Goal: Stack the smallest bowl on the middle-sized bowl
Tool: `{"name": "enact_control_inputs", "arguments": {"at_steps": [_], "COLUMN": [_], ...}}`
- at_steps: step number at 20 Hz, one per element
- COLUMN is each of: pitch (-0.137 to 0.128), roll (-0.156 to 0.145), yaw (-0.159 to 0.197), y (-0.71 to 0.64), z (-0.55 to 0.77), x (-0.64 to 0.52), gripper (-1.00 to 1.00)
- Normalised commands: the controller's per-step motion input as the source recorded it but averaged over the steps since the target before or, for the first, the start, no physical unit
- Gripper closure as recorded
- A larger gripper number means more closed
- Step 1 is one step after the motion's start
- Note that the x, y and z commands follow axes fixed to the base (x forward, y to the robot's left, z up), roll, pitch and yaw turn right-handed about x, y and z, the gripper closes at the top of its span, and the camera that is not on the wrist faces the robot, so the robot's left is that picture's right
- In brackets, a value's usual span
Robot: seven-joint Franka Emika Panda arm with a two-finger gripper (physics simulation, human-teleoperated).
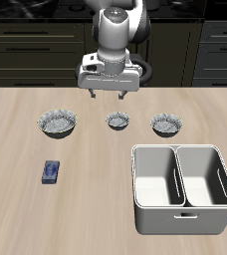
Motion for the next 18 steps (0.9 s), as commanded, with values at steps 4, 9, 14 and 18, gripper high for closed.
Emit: {"name": "enact_control_inputs", "arguments": {"at_steps": [4, 9, 14, 18], "pitch": [0.013, 0.012, 0.04, 0.011], "roll": [-0.002, 0.001, 0.007, 0.008], "yaw": [0.0, 0.007, -0.03, -0.006], "y": [0.02, -0.01, -0.01, 0.05], "z": [-0.12, -0.17, -0.25, -0.14], "x": [0.01, -0.03, -0.03, 0.01], "gripper": [-1.0, -1.0, -1.0, -1.0]}}
